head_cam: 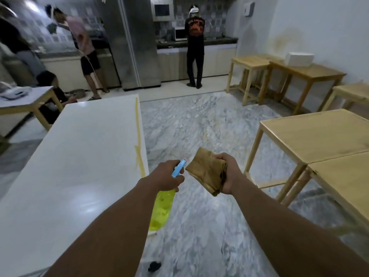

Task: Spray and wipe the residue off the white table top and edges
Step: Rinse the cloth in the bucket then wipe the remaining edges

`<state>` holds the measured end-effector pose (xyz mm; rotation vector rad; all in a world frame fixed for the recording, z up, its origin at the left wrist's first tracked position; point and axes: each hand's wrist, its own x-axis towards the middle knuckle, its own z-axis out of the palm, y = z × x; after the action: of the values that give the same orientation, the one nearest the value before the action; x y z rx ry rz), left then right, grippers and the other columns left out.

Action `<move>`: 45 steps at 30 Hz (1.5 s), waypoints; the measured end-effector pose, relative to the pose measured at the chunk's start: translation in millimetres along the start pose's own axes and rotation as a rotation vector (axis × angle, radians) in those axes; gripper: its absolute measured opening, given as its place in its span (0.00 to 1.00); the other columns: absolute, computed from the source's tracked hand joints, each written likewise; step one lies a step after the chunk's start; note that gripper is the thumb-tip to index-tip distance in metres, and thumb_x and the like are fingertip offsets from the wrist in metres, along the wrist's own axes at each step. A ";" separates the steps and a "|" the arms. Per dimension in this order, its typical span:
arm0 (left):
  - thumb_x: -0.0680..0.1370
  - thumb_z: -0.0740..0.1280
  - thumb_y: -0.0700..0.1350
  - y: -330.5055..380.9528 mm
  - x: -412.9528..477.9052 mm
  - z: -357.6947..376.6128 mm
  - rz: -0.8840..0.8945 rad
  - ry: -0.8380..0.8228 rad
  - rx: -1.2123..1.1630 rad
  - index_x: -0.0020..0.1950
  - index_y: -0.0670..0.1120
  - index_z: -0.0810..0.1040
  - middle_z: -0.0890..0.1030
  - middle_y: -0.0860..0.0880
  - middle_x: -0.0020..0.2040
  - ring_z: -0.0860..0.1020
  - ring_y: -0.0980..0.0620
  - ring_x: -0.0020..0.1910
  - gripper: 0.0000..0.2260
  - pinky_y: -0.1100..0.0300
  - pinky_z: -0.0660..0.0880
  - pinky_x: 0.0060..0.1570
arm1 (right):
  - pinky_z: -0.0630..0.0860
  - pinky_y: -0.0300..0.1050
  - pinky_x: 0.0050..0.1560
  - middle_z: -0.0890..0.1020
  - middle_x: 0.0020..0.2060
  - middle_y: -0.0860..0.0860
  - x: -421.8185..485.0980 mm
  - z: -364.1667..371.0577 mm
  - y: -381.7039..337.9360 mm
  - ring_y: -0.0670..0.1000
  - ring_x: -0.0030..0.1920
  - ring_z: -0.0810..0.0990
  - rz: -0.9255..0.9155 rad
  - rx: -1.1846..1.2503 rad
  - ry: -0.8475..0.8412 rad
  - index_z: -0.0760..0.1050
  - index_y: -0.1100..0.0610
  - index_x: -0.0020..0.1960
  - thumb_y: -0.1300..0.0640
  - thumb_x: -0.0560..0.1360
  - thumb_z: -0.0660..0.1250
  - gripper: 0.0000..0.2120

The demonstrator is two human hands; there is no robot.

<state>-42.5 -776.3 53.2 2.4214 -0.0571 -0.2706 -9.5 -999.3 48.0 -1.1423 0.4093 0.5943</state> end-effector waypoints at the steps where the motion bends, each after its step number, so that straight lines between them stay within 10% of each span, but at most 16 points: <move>1: 0.79 0.69 0.44 -0.3 7.0 -0.1 -0.008 -0.007 0.019 0.49 0.49 0.75 0.81 0.48 0.47 0.86 0.56 0.32 0.04 0.72 0.72 0.28 | 0.77 0.47 0.41 0.84 0.38 0.58 4.3 -0.8 -5.0 0.59 0.38 0.81 0.025 -0.020 -0.023 0.83 0.60 0.47 0.46 0.73 0.63 0.19; 18: 0.79 0.70 0.43 45.2 220.4 -42.9 -0.156 0.167 0.003 0.51 0.47 0.76 0.78 0.53 0.43 0.81 0.54 0.35 0.04 0.70 0.70 0.30 | 0.77 0.43 0.37 0.84 0.35 0.56 207.8 24.7 -205.7 0.55 0.31 0.82 0.085 -0.130 -0.270 0.84 0.59 0.36 0.47 0.75 0.59 0.22; 45: 0.79 0.72 0.49 -166.8 652.8 -319.0 -0.366 0.208 0.056 0.56 0.49 0.77 0.78 0.52 0.49 0.78 0.51 0.42 0.08 0.65 0.68 0.35 | 0.79 0.46 0.39 0.85 0.38 0.58 700.9 321.6 -414.7 0.58 0.37 0.82 0.181 -0.257 -0.396 0.84 0.61 0.45 0.47 0.74 0.60 0.20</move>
<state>657.2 -519.4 64.3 2.4913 0.4806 -0.1798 797.6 -660.1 54.7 -1.2026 0.0957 1.0329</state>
